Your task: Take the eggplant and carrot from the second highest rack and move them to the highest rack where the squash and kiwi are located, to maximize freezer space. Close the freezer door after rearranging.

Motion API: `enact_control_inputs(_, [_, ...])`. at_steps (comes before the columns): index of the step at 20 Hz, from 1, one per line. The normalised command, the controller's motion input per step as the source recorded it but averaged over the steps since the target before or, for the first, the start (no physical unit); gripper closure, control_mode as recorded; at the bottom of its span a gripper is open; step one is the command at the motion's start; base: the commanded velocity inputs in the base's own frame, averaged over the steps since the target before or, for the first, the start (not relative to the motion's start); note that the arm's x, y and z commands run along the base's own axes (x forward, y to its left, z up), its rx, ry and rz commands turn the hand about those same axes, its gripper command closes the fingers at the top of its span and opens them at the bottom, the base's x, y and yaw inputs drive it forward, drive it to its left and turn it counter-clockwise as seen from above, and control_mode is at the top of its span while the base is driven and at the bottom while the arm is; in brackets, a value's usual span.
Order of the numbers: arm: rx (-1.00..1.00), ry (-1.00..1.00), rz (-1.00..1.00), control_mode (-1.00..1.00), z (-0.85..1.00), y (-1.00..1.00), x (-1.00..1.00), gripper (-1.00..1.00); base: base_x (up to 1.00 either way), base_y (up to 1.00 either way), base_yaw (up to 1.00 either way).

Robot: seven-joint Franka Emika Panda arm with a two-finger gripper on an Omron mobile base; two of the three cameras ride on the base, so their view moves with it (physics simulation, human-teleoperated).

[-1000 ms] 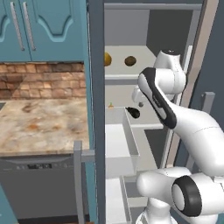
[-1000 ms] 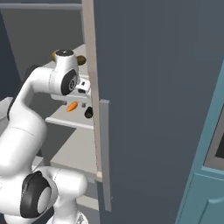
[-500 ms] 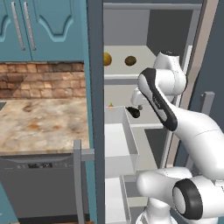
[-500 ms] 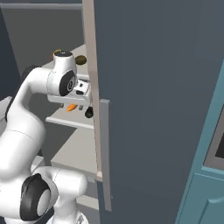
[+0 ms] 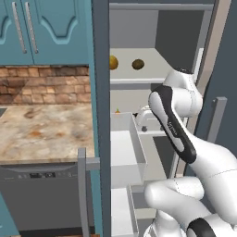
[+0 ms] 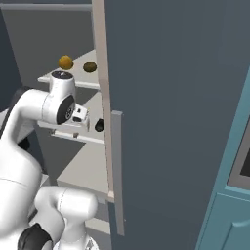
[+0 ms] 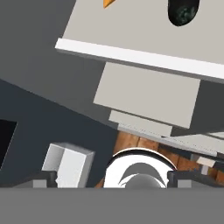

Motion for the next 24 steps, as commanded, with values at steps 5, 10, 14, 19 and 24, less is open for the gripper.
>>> enact_control_inputs(5, [0.08,0.02,0.0,-1.0,-0.14,0.64,-0.28,-1.0,0.0,0.0,0.0])
enact_control_inputs(10, [0.0,0.0,-0.04,-1.0,-0.07,0.79,0.0,-1.0,0.0,0.0,0.0])
enact_control_inputs(14, [0.0,0.0,-0.01,-1.0,-0.01,0.25,-0.03,-1.0,0.0,0.0,0.0])
enact_control_inputs(19, [0.0,0.03,0.0,-1.0,0.14,-0.33,0.38,-1.0,0.0,0.0,0.0])
enact_control_inputs(24, [0.0,0.0,-0.06,-1.0,0.11,-0.3,0.62,-1.0,0.0,0.0,0.0])
